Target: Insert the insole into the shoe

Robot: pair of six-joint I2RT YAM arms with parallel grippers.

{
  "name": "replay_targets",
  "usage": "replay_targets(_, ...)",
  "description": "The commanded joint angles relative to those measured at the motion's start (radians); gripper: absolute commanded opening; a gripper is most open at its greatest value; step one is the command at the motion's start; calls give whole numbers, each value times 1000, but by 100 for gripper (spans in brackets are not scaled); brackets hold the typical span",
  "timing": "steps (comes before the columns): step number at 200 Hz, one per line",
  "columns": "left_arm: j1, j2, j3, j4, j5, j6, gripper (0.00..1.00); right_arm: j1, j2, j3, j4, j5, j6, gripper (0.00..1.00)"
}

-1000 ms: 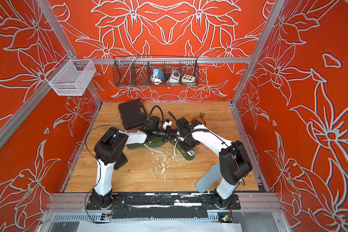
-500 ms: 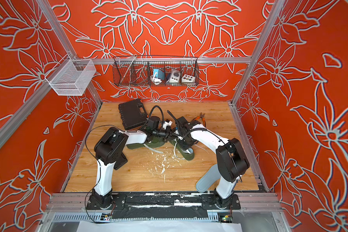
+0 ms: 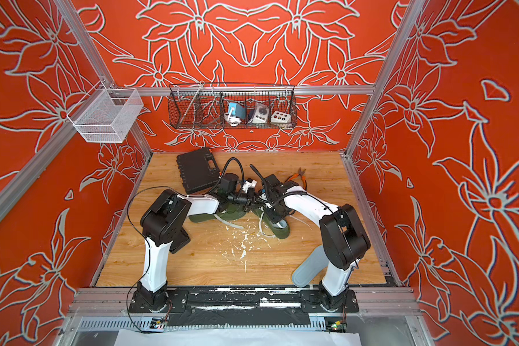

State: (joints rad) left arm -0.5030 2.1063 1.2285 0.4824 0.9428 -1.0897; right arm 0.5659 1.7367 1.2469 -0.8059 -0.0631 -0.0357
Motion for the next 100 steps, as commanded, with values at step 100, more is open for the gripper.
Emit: replay_targets(100, 0, -43, 0, 32, 33, 7, 0, -2, -125, -63, -46, 13, 58, 59)
